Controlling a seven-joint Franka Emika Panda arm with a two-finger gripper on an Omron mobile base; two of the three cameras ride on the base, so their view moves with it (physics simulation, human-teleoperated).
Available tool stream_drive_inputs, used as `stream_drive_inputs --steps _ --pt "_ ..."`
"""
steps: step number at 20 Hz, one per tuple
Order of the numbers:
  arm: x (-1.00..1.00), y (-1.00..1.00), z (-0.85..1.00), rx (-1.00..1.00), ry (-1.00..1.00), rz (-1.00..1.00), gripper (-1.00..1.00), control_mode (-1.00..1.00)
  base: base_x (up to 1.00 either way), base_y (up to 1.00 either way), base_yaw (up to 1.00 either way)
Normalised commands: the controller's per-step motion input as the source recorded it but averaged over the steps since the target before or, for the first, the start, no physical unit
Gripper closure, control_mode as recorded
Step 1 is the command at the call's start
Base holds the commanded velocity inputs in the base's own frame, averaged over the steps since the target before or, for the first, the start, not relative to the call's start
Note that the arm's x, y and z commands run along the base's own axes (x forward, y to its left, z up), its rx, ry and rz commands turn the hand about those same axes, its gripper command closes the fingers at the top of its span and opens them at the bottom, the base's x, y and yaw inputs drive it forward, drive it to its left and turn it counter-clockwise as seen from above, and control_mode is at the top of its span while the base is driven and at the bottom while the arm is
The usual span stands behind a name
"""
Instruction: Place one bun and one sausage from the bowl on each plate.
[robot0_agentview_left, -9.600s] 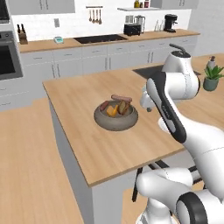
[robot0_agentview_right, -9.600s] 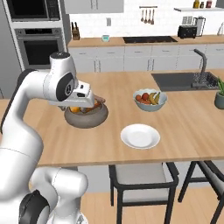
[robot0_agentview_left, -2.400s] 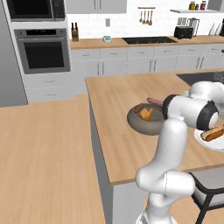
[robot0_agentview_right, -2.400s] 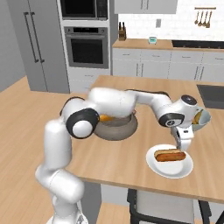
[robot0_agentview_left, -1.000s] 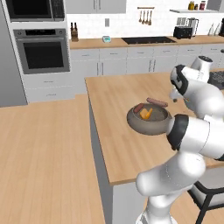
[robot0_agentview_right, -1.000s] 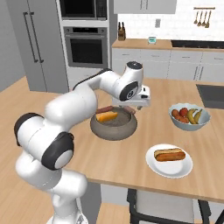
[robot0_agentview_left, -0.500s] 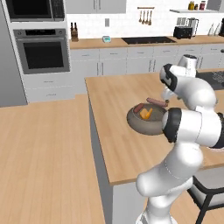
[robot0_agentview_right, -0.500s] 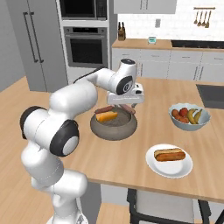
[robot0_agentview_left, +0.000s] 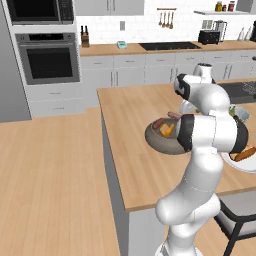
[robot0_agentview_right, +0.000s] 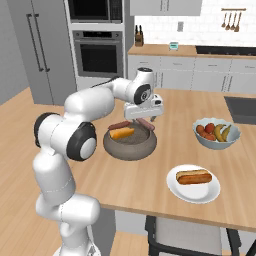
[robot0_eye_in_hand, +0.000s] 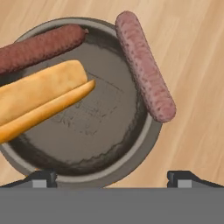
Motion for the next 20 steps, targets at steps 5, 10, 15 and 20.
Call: stream_drive_inputs --steps 5,10,15,20 --pt "0.51 -0.03 -0.2 -0.03 0.0 0.11 -1.0 -1.0 0.0 0.0 0.0" --pt "0.4 0.0 -0.19 -0.07 0.0 0.01 -1.0 -1.0 0.0 0.0 0.0" --pt "0.29 0.0 -0.35 -0.1 0.04 0.01 -1.0 -1.0 0.0 0.0 0.0" --pt "0.23 -0.03 -0.21 -0.05 0.05 0.01 -1.0 -1.0 0.0 0.0 0.0"
